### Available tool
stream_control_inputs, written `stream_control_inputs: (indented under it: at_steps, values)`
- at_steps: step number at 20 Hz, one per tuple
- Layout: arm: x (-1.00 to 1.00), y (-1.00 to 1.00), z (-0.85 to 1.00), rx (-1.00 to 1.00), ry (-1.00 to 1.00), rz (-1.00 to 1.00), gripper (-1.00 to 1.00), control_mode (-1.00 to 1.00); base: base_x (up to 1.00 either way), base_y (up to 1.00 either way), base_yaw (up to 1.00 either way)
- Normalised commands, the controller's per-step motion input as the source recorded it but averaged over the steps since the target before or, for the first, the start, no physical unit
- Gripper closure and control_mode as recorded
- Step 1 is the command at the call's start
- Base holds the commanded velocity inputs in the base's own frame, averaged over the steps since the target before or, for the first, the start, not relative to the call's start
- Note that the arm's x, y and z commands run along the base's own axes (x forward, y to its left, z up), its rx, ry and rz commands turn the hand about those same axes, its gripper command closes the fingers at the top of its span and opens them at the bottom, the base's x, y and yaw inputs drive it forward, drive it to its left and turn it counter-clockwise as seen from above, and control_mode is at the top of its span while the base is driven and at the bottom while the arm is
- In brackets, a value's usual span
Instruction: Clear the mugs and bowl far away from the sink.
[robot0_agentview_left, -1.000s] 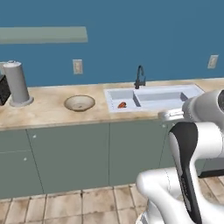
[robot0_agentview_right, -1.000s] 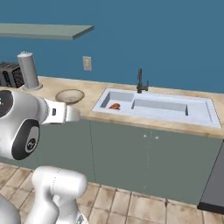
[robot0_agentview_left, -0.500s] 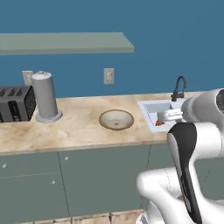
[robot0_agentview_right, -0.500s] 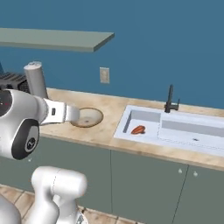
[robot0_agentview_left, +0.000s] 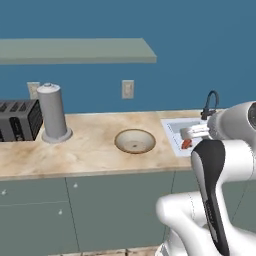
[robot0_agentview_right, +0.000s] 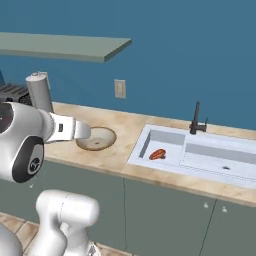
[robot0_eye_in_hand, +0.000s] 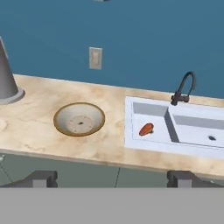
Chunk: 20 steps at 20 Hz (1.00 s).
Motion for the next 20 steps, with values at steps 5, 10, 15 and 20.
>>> stream_control_inputs:
  at_steps: [5,10,15,20]
  values:
    - [0.0,0.0,0.0,0.0,0.0,0.0,-1.0,1.0,1.0,0.14,0.06]
    - [0.0,0.0,0.0,0.0,0.0,0.0,-1.0,1.0,0.58,-0.01,0.06]
    - [0.0,0.0,0.0,0.0,0.0,0.0,-1.0,1.0,0.0,-0.04,0.12]
    - [0.0,0.0,0.0,0.0,0.0,0.0,-1.0,1.0,-0.01,-0.04,0.26]
